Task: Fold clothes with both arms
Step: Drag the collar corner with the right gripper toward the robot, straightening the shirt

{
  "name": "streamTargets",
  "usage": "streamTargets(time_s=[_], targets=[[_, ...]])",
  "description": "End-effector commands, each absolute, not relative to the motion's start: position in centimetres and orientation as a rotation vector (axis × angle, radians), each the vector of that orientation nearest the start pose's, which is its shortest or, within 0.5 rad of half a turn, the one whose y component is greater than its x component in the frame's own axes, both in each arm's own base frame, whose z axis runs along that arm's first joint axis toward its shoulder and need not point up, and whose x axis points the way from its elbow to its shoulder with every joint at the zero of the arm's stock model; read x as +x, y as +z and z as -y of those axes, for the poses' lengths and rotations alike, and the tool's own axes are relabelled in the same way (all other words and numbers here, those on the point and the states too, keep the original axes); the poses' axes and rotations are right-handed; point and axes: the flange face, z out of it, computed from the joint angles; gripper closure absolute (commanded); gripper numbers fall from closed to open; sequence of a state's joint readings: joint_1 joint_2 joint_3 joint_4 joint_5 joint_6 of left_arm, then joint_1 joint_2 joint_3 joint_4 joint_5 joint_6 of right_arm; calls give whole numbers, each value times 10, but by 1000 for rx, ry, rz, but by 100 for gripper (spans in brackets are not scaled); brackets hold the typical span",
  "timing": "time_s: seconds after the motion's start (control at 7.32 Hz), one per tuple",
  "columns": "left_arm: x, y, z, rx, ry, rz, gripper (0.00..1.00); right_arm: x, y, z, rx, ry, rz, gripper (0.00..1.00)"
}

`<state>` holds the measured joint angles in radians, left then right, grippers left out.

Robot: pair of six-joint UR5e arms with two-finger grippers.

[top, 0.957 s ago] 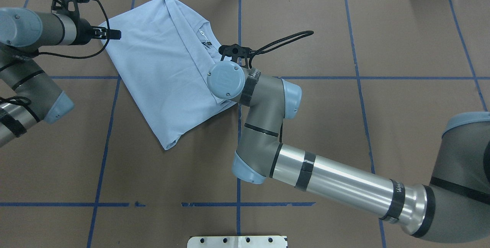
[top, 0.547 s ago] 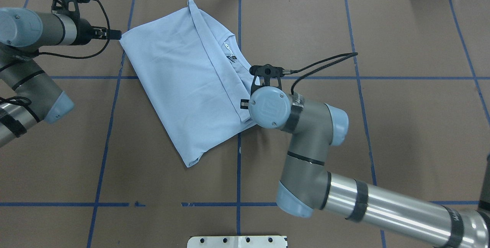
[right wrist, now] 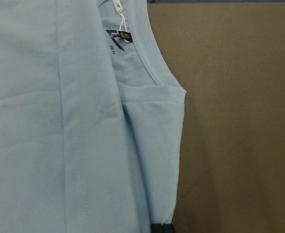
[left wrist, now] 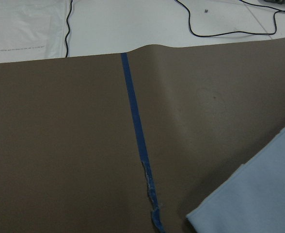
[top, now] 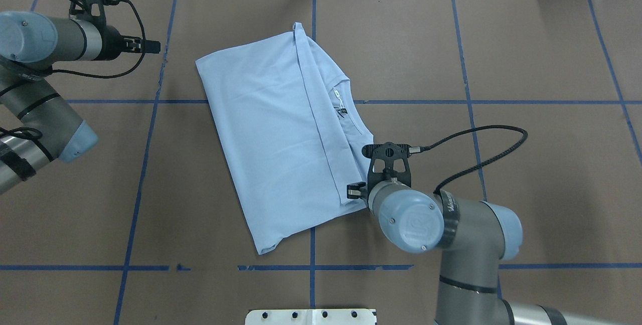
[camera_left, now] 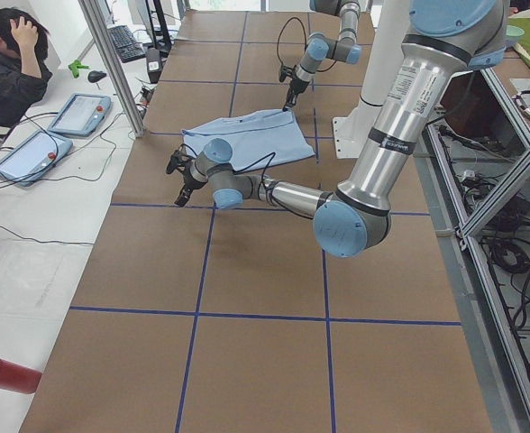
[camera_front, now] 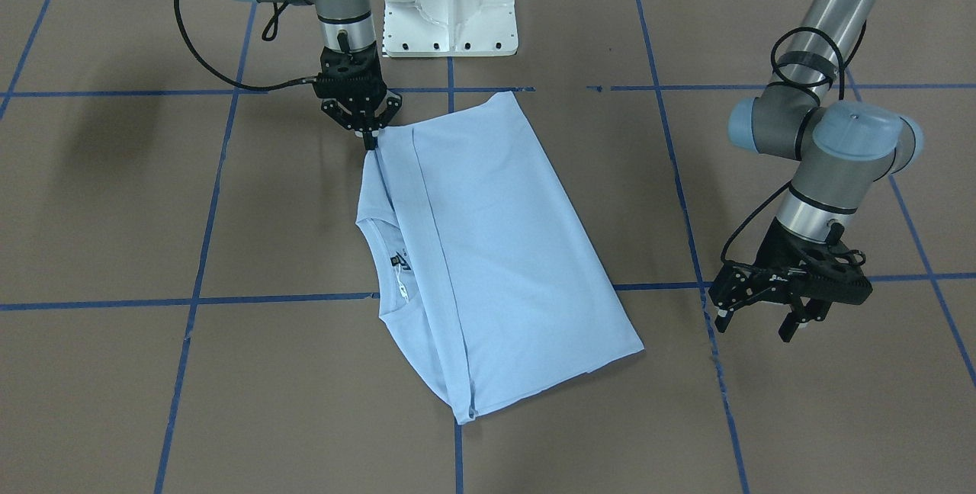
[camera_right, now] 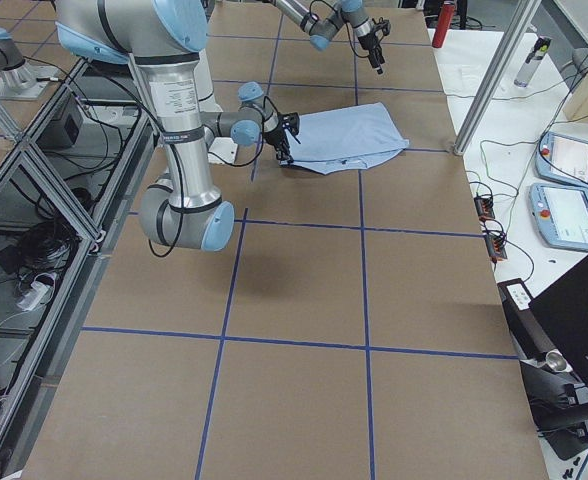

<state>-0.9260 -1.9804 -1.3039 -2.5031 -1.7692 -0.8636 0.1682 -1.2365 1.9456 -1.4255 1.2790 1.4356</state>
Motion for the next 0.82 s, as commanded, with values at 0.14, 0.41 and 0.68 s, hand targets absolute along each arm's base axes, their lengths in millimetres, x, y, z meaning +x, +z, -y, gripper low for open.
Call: streamTargets(time_s=[0.14,0.41,0.68], targets=[[326,454,620,659,-87,-867,0,-558,292,184,435,165,835,100],[327,453,619,661,-85,-870,0,-561,291,178,445,162,837,100],[328,453,619,660,-84,-870,0,-564,289,184,452,151,831,0]])
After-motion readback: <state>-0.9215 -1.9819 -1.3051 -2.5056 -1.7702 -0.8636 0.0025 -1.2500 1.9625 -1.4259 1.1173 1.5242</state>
